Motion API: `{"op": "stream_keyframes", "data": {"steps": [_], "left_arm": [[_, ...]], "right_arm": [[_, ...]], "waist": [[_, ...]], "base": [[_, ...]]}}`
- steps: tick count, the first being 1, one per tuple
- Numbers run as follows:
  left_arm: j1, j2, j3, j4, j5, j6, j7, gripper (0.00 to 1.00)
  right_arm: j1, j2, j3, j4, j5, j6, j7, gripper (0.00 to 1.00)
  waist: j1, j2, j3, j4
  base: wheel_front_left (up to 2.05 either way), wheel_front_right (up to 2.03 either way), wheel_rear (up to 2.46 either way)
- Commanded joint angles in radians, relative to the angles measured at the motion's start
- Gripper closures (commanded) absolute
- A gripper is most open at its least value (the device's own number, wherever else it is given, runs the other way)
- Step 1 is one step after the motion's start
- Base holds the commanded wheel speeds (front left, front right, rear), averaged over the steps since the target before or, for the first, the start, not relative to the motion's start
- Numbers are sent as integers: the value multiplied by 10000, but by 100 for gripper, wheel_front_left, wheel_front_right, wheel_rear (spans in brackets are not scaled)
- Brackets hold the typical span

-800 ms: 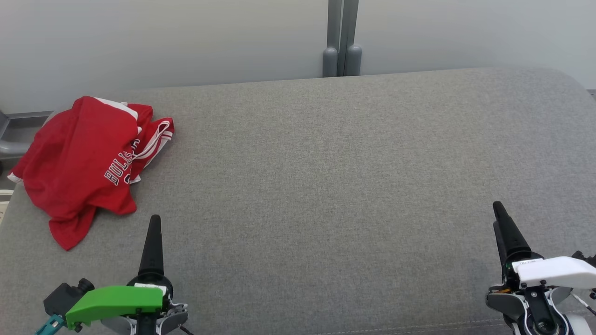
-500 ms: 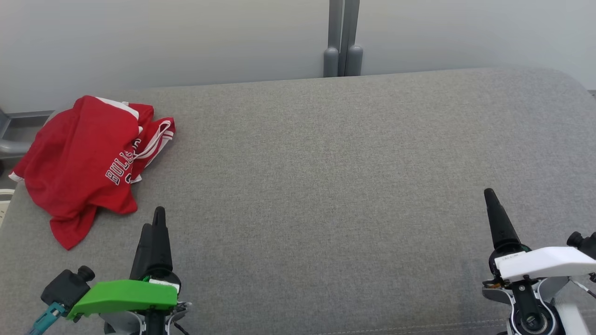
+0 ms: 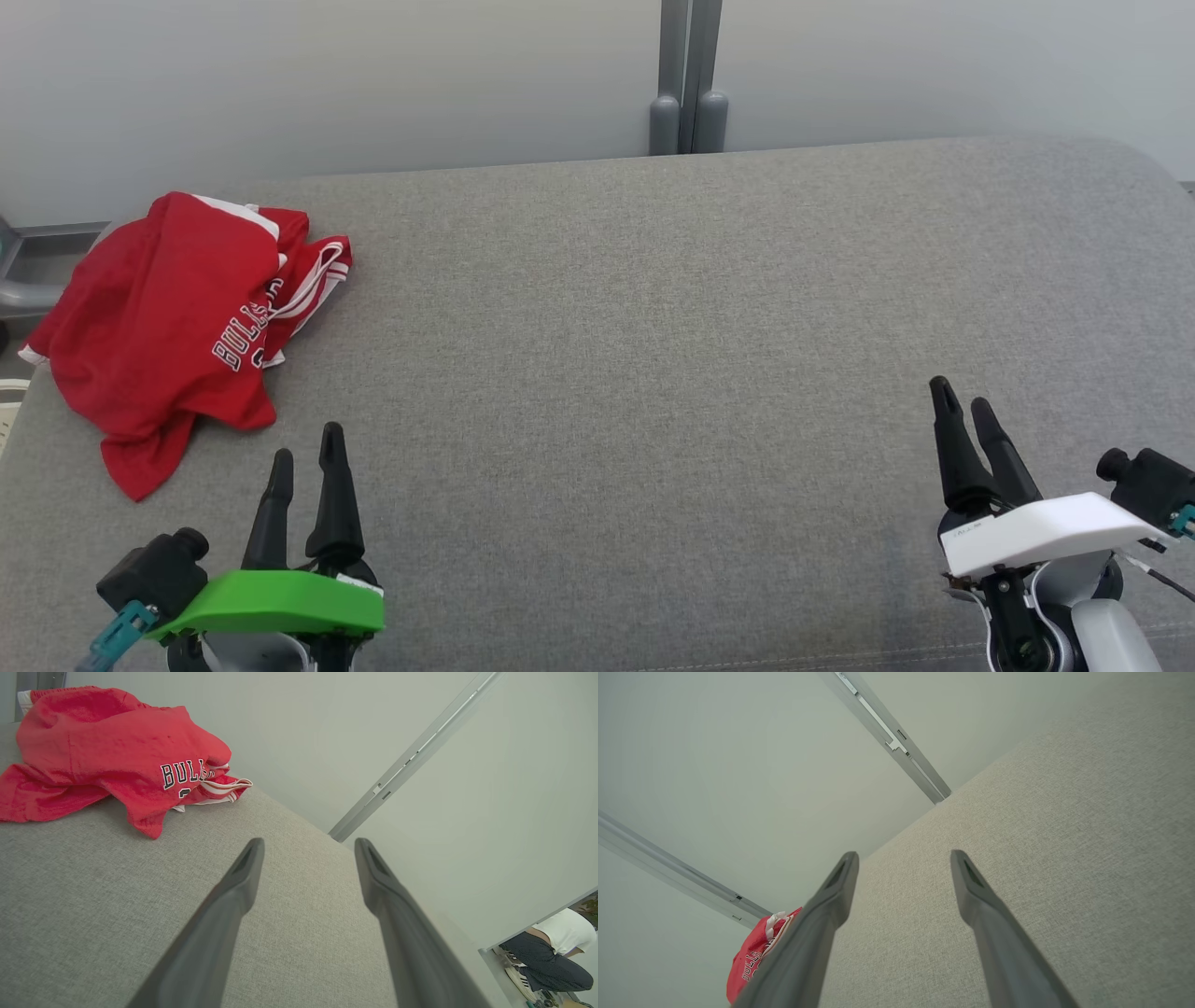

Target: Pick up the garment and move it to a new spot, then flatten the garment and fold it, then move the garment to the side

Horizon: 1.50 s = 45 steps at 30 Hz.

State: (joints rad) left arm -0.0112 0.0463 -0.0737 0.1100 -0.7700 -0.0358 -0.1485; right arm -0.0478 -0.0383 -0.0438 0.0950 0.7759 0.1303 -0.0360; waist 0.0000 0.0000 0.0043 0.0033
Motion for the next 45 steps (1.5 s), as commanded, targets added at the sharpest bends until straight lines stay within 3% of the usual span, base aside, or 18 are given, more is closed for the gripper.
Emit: {"op": "stream_keyframes", "data": {"steps": [1, 13, 45], "left_arm": [[-36, 74, -52, -70, 614, 46, -109, 0], [127, 198, -183, 7, 2334, 282, -333, 0], [604, 185, -59, 360, 4960, 305, -827, 0]], "right_arm": [[-102, -74, 137, -171, -504, 3, -163, 0], [-64, -89, 583, -182, -2179, 4, -622, 0], [146, -122, 1504, 155, -5317, 5, -1629, 0]], "waist": [[0, 0, 0, 0], [0, 0, -21, -5], [0, 0, -258, -16]], "base": [[0, 0, 0], [0, 0, 0], [0, 0, 0]]}}
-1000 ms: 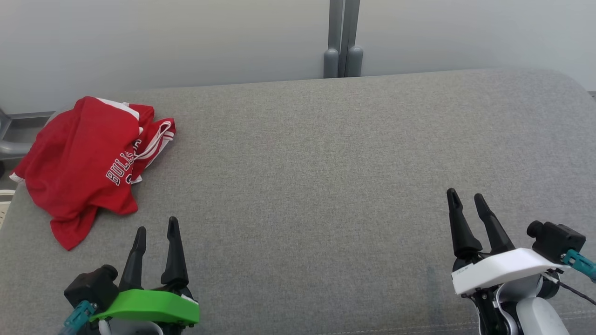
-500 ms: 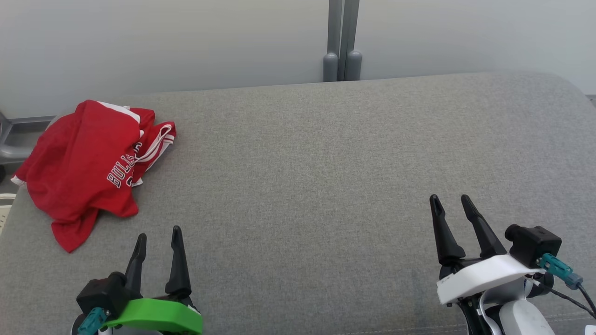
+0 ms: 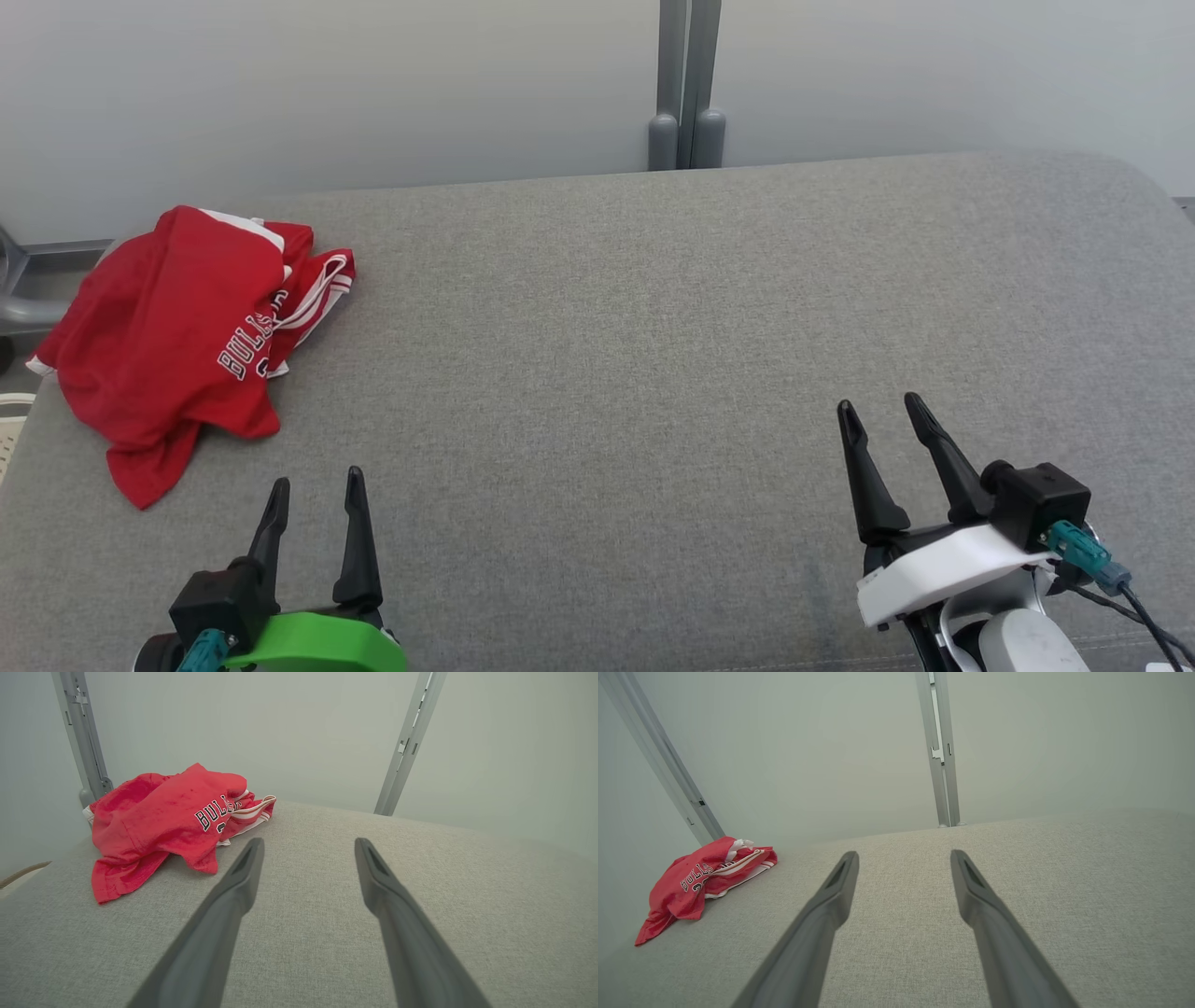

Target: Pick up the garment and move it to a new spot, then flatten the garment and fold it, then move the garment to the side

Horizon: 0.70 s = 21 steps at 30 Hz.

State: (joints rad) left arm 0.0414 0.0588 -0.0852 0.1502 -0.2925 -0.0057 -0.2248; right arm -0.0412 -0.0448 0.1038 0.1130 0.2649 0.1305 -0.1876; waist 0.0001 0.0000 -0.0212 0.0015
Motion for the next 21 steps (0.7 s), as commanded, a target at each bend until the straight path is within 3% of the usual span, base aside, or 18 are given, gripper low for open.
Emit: {"op": "stream_keyframes", "data": {"steps": [1, 21], "left_arm": [[97, 54, 72, -45, 245, 5, -81, 0], [348, -42, 294, -12, 1344, -46, -334, 0]], "right_arm": [[92, -59, 31, -1, -266, 3, -129, 0], [47, -74, 224, 418, -1152, 4, -625, 0]], "waist": [[0, 0, -5, 5], [-1, 0, 10, 10]], "base": [[0, 0, 0], [0, 0, 0]]}}
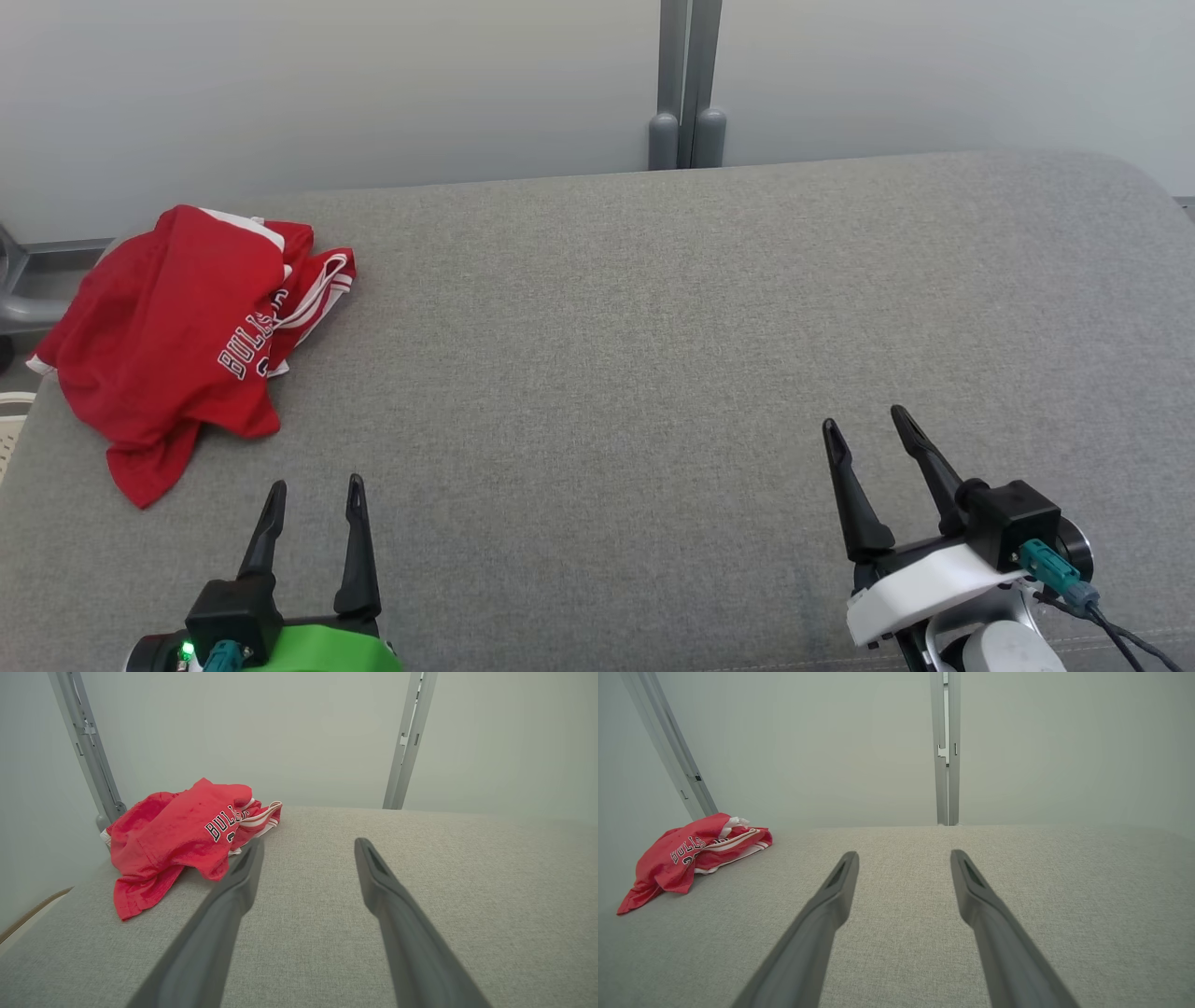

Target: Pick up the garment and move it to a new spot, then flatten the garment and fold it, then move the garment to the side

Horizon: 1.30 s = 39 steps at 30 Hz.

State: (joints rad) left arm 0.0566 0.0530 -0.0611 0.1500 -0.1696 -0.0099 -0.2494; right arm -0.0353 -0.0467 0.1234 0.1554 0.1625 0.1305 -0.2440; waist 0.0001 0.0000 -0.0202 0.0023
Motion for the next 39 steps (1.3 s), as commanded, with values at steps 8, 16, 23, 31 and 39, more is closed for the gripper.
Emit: {"op": "stream_keyframes", "data": {"steps": [8, 16, 23, 31, 39], "left_arm": [[171, -5, 109, 132, 449, -10, -185, 0], [137, -20, 137, 247, 186, -28, -163, 0], [107, -21, 140, 287, 220, -37, -163, 0], [90, -24, 146, 311, 239, -51, -163, 0], [20, -23, 90, 341, 249, -85, -163, 0]], "right_arm": [[-17, -61, 109, 46, -601, 4, -249, 0], [-63, -58, 22, 149, -405, 4, -235, 0], [-61, -58, 27, 128, -426, 4, -235, 0], [-51, -58, 22, 106, -408, 4, -235, 0], [7, -58, -66, 57, -430, 4, -235, 0]], "waist": [[-1, 0, -16, -22], [-1, 0, -9, -34], [-1, 0, -13, -23], [-1, 0, -21, -7], [-1, 0, -30, 164]], "base": [[0, 0, 0], [0, 0, 0], [0, 0, 0], [0, 0, 0], [0, 0, 0]]}}
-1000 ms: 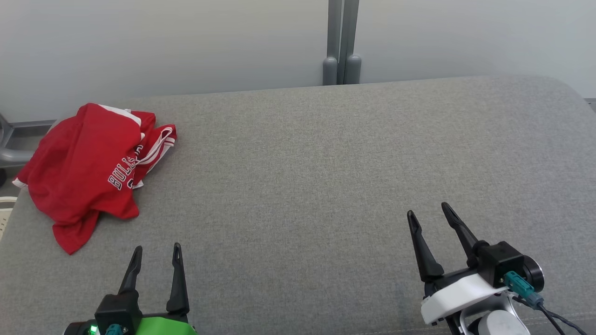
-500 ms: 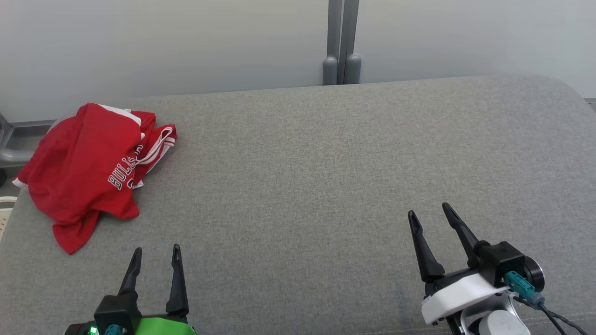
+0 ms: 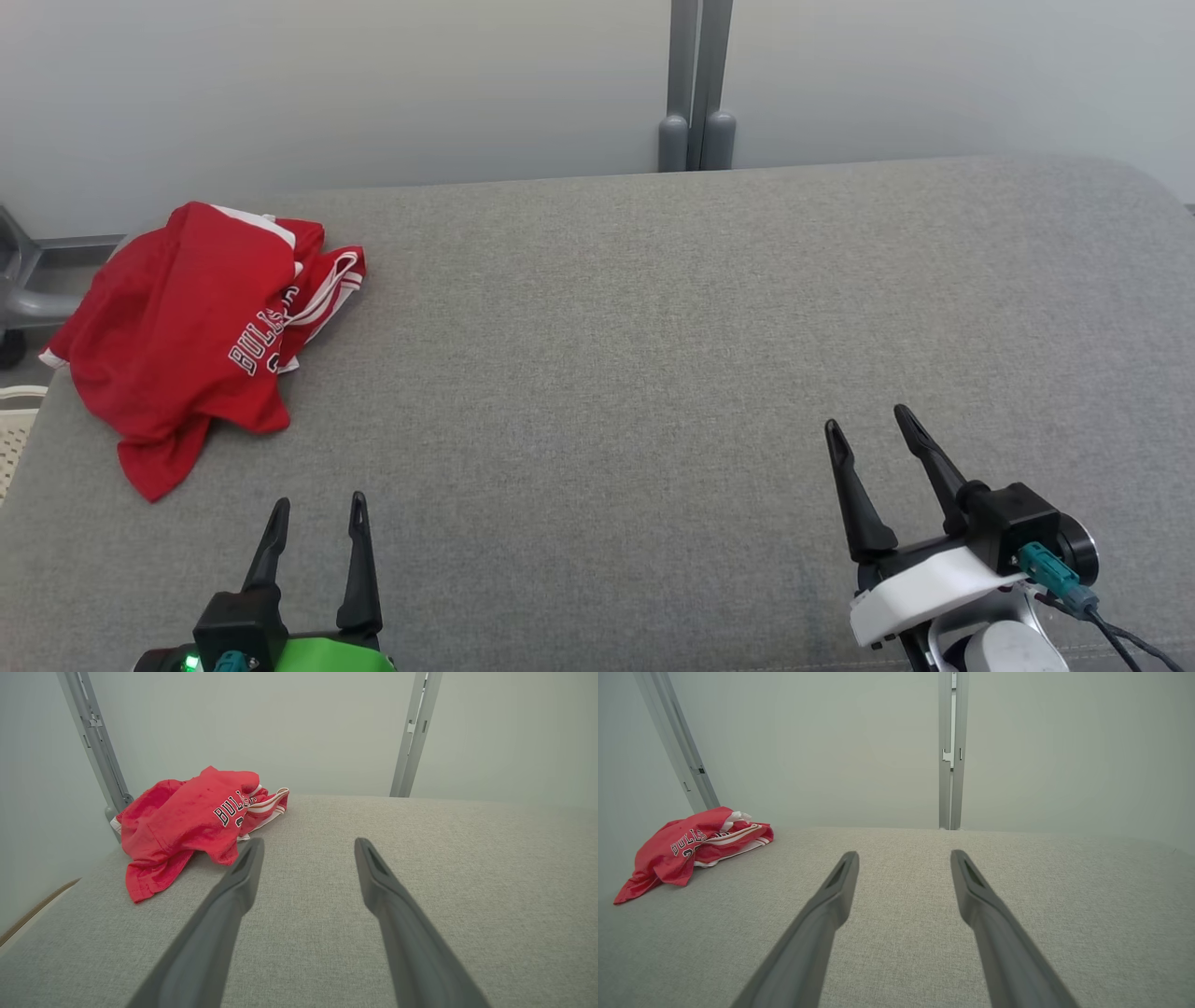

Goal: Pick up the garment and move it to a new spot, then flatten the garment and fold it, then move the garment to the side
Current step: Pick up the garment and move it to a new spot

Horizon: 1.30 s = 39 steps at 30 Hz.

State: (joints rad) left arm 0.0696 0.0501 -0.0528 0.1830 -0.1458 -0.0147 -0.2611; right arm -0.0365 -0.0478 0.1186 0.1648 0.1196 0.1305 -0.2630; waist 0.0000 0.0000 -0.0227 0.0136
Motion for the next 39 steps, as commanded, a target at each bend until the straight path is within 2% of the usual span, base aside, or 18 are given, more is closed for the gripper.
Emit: {"op": "stream_keyframes", "data": {"steps": [1, 8, 21, 26, 32, 39], "left_arm": [[-116, 7, 3, 16, 46, -35, -46, 0], [-155, 8, 15, -18, 120, -82, -46, 0], [-35, 16, 49, -67, 179, -197, -46, 0], [53, 31, 78, -27, 182, -240, -46, 0], [131, 134, 251, -83, 81, -185, -45, 0], [19, 208, 308, -154, -67, -184, 128, 0]], "right_arm": [[28, -45, -23, -47, 4, 4, -45, 0], [129, -45, -84, -111, 14, 2, -45, 0], [297, -43, -344, -228, 128, 4, -45, 0], [321, -45, -302, -234, 214, 2, -45, 0], [328, -47, -246, -229, 264, 2, -45, 0], [295, -50, -246, -235, 175, 2, -45, 0]], "waist": [[0, 0, -8, 101], [0, 0, -45, 849], [0, 0, -213, 3489], [0, 0, -265, 4201], [0, 0, -263, 4507], [0, 0, -147, 4283]], "base": [[0, 0, 0], [0, 0, 0], [0, 0, 0], [0, 0, 0], [0, 0, 0], [0, 0, 0]]}}
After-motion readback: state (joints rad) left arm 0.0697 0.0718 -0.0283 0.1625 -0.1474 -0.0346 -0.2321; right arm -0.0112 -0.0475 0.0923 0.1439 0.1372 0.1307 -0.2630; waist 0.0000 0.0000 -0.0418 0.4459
